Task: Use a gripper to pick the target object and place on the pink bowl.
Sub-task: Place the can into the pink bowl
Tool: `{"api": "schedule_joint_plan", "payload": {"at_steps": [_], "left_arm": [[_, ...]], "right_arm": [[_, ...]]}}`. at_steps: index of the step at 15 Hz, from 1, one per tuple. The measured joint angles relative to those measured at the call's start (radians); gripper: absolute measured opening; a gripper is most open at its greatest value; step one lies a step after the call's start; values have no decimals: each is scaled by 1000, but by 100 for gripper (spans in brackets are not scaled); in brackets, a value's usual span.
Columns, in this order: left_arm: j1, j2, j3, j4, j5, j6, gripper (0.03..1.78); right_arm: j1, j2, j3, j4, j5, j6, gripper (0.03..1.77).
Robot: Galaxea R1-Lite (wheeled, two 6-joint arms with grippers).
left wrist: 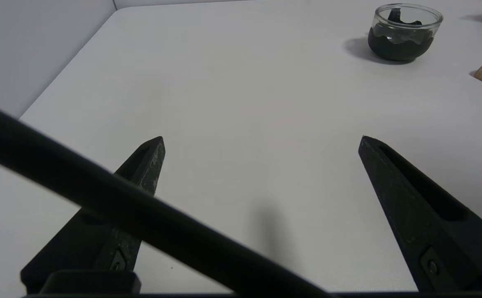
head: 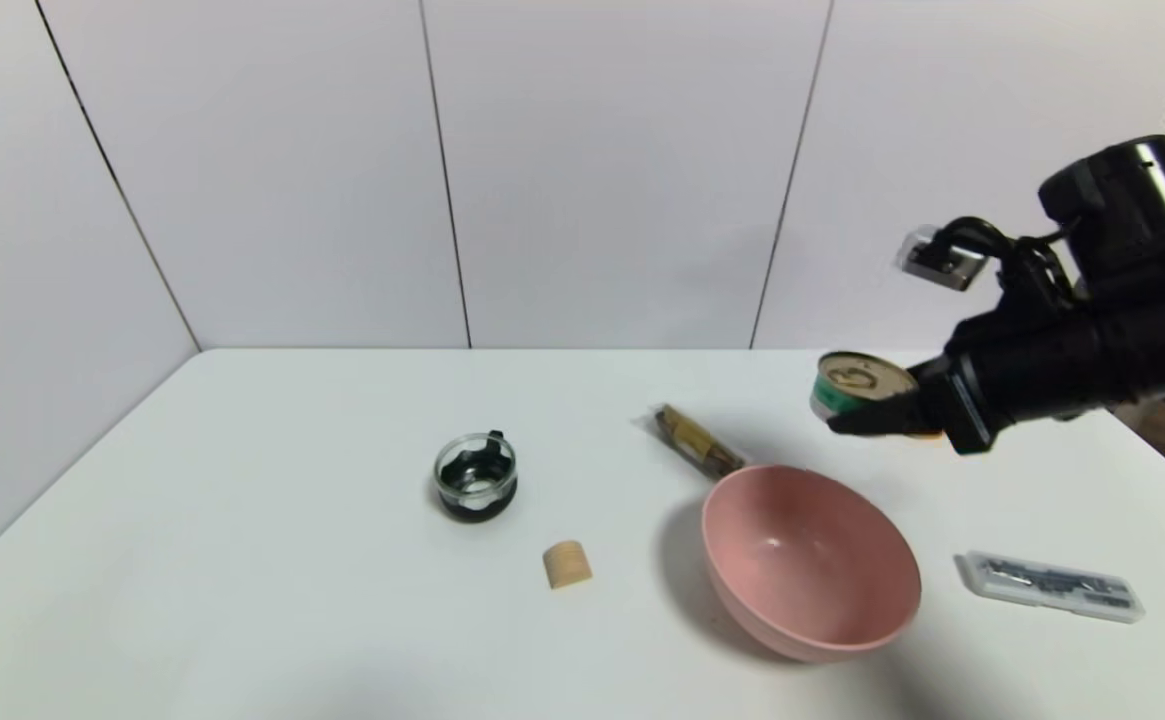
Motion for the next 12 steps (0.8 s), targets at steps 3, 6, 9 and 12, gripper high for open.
{"api": "schedule_joint_plan", "payload": {"at_steps": [3, 6, 9, 12], "left_arm": [[0, 0, 0, 0, 0, 0, 169], [0, 0, 0, 0, 0, 0, 169], [0, 0, 0, 0, 0, 0, 169], [0, 0, 0, 0, 0, 0, 169]], "right_arm": [[105, -177, 192, -1, 3, 1, 98], [195, -283, 322, -6, 2, 1, 98], [228, -289, 352, -32, 3, 1, 98], [234, -233, 359, -157, 3, 2, 97]]}}
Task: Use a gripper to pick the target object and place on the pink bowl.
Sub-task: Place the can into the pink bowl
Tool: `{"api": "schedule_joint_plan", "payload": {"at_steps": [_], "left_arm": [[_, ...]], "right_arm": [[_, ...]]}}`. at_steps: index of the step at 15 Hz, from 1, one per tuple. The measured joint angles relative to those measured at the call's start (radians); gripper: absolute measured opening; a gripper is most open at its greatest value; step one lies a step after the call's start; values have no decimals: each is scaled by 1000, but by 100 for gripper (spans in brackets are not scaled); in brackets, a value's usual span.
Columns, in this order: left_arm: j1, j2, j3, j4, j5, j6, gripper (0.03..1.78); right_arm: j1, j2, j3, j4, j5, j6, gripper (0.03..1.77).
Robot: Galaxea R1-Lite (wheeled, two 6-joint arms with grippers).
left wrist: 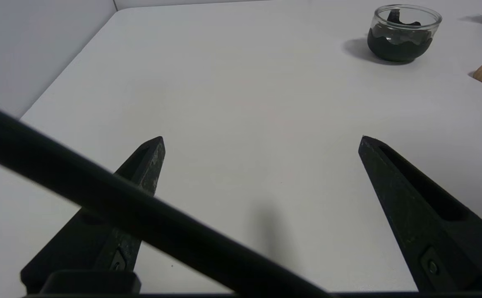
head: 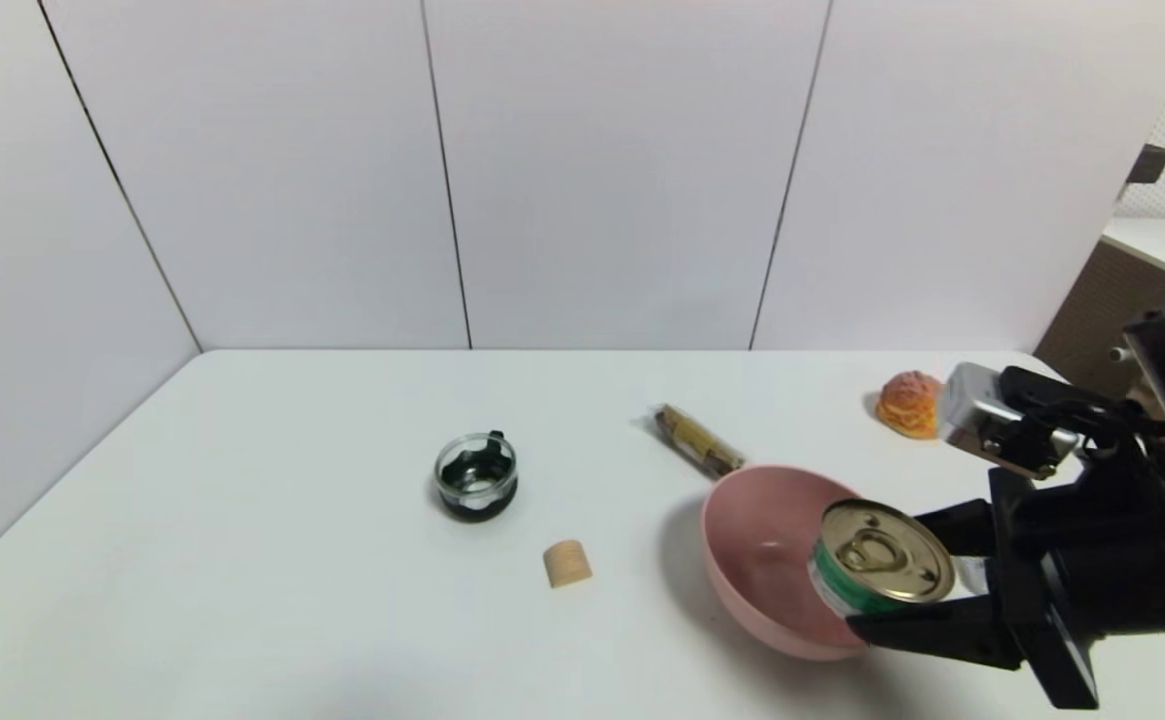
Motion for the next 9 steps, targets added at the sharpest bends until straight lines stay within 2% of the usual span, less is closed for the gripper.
{"api": "schedule_joint_plan", "payload": {"at_steps": [2, 9], "left_arm": [[0, 0, 0, 0, 0, 0, 169], [0, 0, 0, 0, 0, 0, 169]], "right_arm": [[-5, 50, -1, -56, -1, 0, 97], [-35, 146, -10, -67, -4, -16, 100]]}}
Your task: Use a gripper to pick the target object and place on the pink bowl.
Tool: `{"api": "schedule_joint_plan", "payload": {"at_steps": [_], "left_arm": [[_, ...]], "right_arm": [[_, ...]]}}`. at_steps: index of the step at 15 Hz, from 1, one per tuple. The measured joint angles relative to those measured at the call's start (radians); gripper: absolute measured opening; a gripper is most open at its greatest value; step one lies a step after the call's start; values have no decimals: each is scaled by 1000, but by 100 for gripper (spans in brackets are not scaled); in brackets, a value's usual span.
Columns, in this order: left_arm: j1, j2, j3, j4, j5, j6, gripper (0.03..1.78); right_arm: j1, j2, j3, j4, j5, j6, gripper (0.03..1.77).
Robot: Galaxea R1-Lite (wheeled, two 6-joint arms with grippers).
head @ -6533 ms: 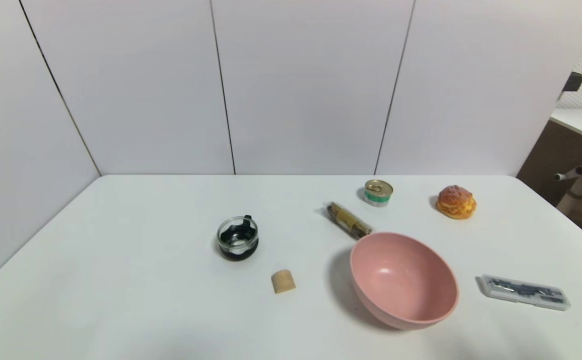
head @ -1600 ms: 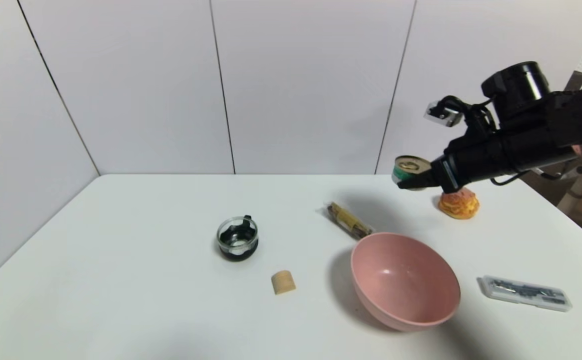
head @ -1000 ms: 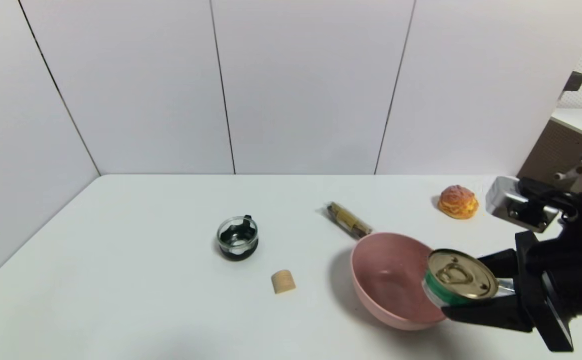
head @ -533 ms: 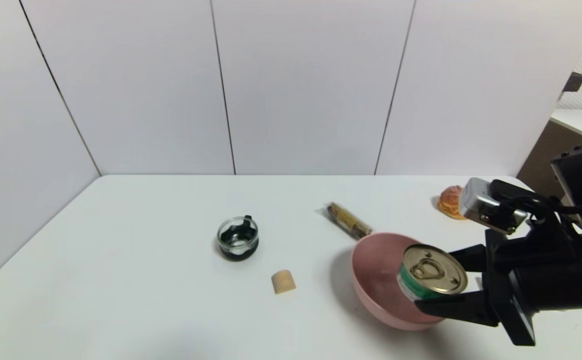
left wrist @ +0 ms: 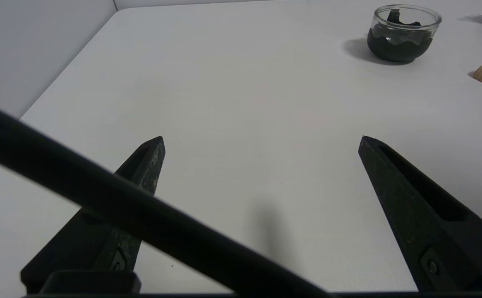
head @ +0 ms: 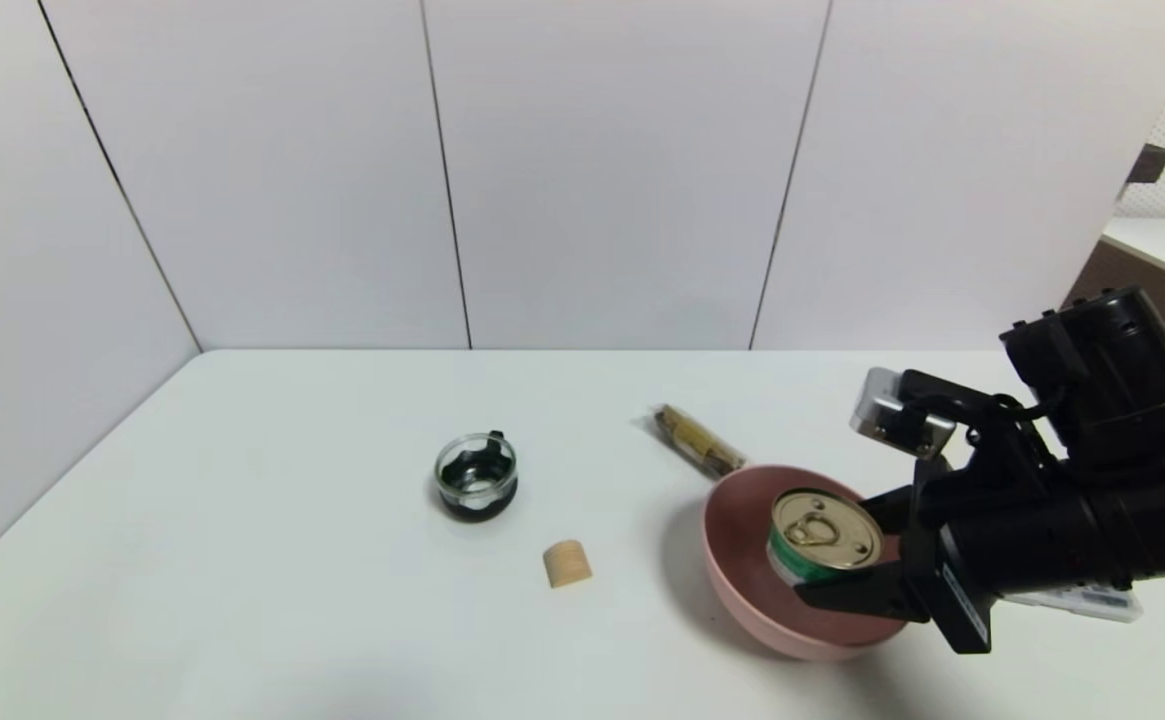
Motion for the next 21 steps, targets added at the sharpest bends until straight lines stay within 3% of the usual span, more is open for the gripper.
{"api": "schedule_joint_plan", "payload": {"at_steps": [4, 10, 15, 17, 19, 21], "left_arm": [[0, 0, 0, 0, 0, 0, 169], [0, 0, 0, 0, 0, 0, 169], [0, 0, 0, 0, 0, 0, 169], [0, 0, 0, 0, 0, 0, 169], [0, 0, 0, 0, 0, 0, 169], [0, 0, 0, 0, 0, 0, 169]], "right_arm": [[-3, 10, -5, -5, -1, 5, 130], [-27, -27, -3, -110, -1, 16, 151], [-76, -217, 5, -118, 15, 111, 161], [-121, -334, 49, -116, 14, 111, 163], [-190, -471, 148, -119, -12, 88, 165], [-251, -603, 255, -132, -86, 83, 166]]}}
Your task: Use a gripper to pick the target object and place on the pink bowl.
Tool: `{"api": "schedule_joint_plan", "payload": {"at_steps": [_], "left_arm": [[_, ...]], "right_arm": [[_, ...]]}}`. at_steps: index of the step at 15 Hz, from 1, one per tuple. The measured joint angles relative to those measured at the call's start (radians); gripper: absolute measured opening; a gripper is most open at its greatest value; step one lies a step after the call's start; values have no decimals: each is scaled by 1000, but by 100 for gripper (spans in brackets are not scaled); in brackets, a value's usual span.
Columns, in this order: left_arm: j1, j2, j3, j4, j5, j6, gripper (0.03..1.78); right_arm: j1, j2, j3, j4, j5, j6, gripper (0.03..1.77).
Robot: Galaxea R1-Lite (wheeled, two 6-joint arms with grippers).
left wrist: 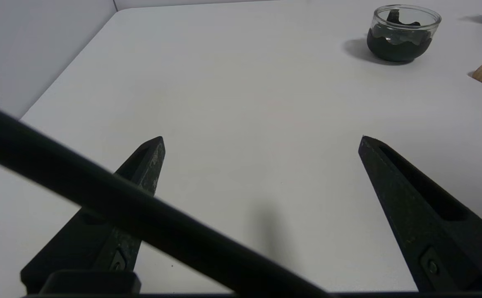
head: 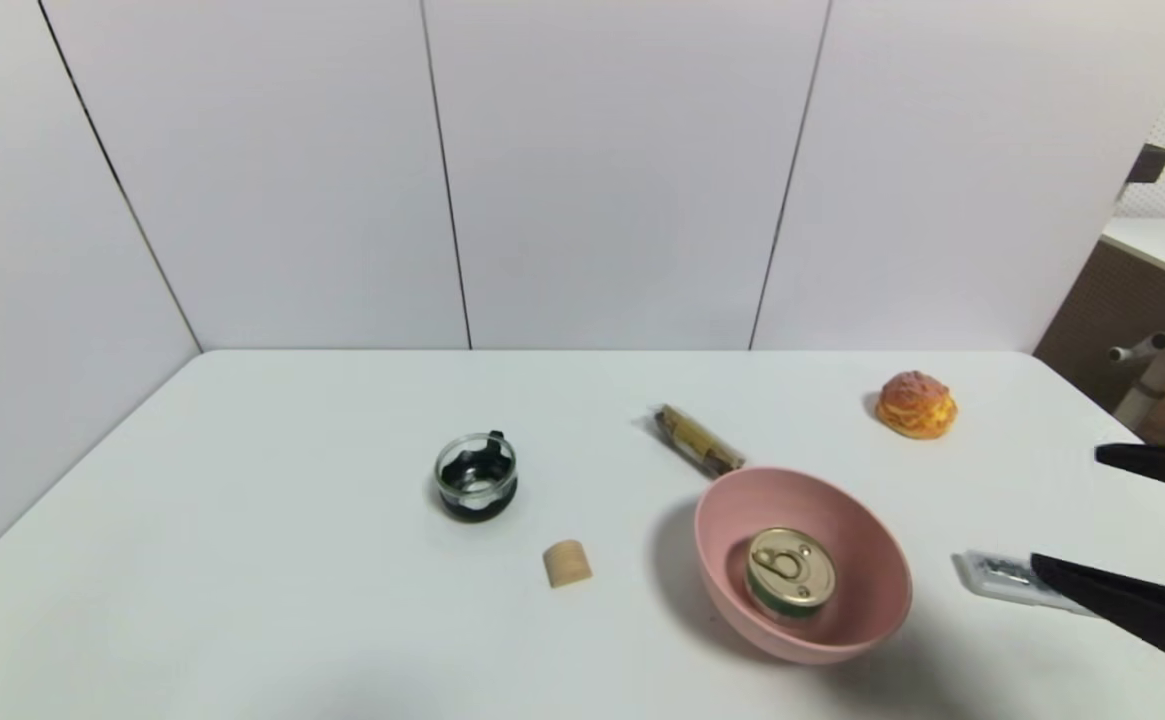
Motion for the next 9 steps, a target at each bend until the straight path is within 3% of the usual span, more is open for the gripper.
{"api": "schedule_joint_plan", "payload": {"at_steps": [4, 9], "left_arm": [[0, 0, 0, 0, 0, 0, 169], [0, 0, 0, 0, 0, 0, 169]], "right_arm": [[-72, -277, 247, -74, -171, 51, 168], [-119, -562, 538, -132, -210, 152, 169]]}}
